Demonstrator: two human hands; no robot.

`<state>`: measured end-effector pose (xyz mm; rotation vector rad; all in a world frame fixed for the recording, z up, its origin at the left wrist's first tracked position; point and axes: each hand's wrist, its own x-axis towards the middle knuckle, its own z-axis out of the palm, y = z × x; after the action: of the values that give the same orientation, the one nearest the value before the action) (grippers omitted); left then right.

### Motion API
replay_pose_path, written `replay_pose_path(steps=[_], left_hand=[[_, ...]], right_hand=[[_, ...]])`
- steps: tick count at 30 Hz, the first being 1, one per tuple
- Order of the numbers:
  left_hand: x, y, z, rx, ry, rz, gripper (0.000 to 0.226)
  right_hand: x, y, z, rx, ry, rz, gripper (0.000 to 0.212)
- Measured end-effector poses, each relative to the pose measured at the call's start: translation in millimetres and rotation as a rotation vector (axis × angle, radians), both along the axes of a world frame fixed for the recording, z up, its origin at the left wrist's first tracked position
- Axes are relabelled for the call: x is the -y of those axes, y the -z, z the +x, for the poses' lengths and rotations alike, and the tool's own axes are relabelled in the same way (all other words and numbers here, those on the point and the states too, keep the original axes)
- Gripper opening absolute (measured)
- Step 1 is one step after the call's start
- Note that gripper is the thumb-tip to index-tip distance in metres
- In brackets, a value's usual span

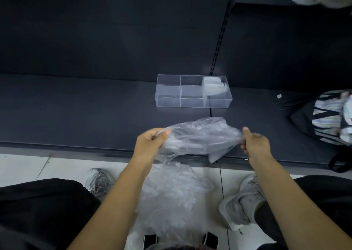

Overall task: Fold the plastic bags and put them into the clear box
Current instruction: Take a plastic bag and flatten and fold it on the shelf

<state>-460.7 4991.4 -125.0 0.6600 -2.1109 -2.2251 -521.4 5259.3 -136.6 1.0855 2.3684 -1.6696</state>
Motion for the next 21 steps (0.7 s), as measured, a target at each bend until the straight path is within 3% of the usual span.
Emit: replay_pose_path(steps=[4, 6, 7, 9, 11, 12, 14, 16, 21], left_hand=[[14.9, 0.4, -1.2, 0.018, -0.053, 0.044, 0.016], [20.3, 0.4, -2.3, 0.021, -0.041, 0.041, 0.017], [21.8, -0.1, -2.9, 0.015, -0.026, 0.036, 0.016], [22.6, -2.7, -3.8, 0.001, 0.029, 0.02, 0.015], [21.8, -4.6, -4.1, -0.01, 0.115, -0.019, 0.016], [21.8, -5.1, -3.7, -0.014, 0.159, -0.031, 0.016], [22.8, -6.9, -3.1, -0.025, 0.236, -0.032, 0.015], [27.5, -6.7, -3.4, -0.032, 0.263, -0.035, 0.016], [43.3, 4.2, -6.9, 0.053, 0.077, -0.029, 0.015]], right_hand=[[-11.8, 0.0, -4.2, -0.036, 0.076, 0.001, 0.039], [-10.9, -1.6, 0.2, -0.165, -0.008, 0.057, 0.028], [-6.7, -6.3, 2.3, -0.252, -0.131, 0.021, 0.03], [4.4, -18.1, 1.7, -0.294, -0.534, -0.092, 0.065], [21.2, -23.4, 1.0, -0.216, -0.9, -0.023, 0.087], [27.8, -20.2, 2.1, -0.201, -0.997, 0.079, 0.087], [36.2, -11.8, 3.8, -0.218, -0.966, 0.143, 0.057], [34.6, -6.6, 6.1, -0.23, -0.858, 0.014, 0.025], [24.3, -21.6, 2.2, -0.242, -0.771, -0.298, 0.031]])
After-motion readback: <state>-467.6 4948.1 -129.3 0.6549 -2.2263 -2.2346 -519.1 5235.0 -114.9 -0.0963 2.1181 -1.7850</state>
